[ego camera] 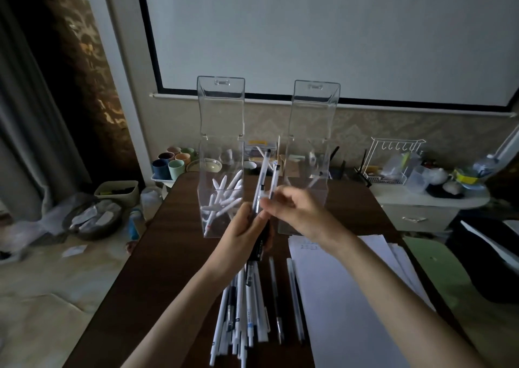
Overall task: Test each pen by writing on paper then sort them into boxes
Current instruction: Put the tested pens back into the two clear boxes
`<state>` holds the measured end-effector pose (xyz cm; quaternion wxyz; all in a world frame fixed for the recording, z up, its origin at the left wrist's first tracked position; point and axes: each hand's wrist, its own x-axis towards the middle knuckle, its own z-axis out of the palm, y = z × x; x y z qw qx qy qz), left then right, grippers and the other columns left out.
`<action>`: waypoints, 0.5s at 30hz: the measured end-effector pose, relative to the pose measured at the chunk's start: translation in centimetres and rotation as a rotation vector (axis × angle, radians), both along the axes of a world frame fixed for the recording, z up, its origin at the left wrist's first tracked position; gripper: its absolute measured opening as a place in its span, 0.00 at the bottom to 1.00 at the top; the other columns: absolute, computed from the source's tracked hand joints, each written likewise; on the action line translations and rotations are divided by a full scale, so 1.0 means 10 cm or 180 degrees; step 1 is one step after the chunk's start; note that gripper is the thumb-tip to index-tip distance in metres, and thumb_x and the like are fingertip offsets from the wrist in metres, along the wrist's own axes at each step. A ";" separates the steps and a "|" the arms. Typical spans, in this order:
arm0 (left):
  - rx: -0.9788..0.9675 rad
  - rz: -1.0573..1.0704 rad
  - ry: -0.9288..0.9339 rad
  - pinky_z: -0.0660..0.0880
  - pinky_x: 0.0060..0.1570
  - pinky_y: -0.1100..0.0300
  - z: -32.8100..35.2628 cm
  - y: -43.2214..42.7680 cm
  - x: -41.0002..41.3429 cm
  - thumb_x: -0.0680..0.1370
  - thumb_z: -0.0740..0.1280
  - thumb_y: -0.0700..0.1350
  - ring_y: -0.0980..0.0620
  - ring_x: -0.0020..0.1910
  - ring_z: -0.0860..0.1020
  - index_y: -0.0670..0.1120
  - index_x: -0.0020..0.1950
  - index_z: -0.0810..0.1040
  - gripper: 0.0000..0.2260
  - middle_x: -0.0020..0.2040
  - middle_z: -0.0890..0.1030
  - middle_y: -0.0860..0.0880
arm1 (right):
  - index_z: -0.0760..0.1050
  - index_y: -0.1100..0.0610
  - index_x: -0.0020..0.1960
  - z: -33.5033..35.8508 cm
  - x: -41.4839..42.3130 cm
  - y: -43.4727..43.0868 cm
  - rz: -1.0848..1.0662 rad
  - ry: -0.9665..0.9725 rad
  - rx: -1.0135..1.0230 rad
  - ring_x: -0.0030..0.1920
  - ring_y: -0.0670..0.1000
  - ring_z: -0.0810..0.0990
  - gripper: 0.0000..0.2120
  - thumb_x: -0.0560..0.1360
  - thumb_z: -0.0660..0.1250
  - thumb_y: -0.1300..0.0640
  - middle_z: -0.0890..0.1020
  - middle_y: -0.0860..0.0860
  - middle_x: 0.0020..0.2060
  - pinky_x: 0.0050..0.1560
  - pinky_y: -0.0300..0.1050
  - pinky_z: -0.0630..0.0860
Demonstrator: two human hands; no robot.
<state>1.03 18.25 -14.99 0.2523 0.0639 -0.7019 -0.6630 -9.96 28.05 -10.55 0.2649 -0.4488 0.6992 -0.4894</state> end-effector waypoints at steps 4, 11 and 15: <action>-0.0102 -0.0172 -0.0147 0.70 0.31 0.62 -0.06 0.05 0.00 0.79 0.60 0.44 0.51 0.31 0.73 0.40 0.46 0.67 0.08 0.33 0.75 0.48 | 0.80 0.54 0.47 -0.13 -0.02 -0.06 -0.0665 -0.0179 -0.0475 0.47 0.55 0.82 0.10 0.73 0.70 0.48 0.83 0.59 0.44 0.54 0.52 0.76; -0.0161 -0.0200 -0.0222 0.69 0.30 0.65 -0.07 0.05 0.04 0.79 0.60 0.40 0.54 0.30 0.73 0.38 0.46 0.69 0.06 0.35 0.77 0.49 | 0.81 0.58 0.47 -0.16 -0.07 0.05 -0.0687 -0.0844 -0.0915 0.25 0.43 0.65 0.11 0.72 0.68 0.51 0.68 0.49 0.27 0.23 0.34 0.61; -0.0128 -0.0156 -0.0253 0.68 0.29 0.63 -0.04 0.05 0.06 0.80 0.58 0.39 0.54 0.29 0.72 0.38 0.45 0.69 0.06 0.34 0.77 0.48 | 0.79 0.57 0.44 -0.09 -0.17 0.07 -0.0956 -0.0922 -0.1271 0.24 0.44 0.65 0.08 0.75 0.66 0.53 0.68 0.49 0.28 0.22 0.34 0.60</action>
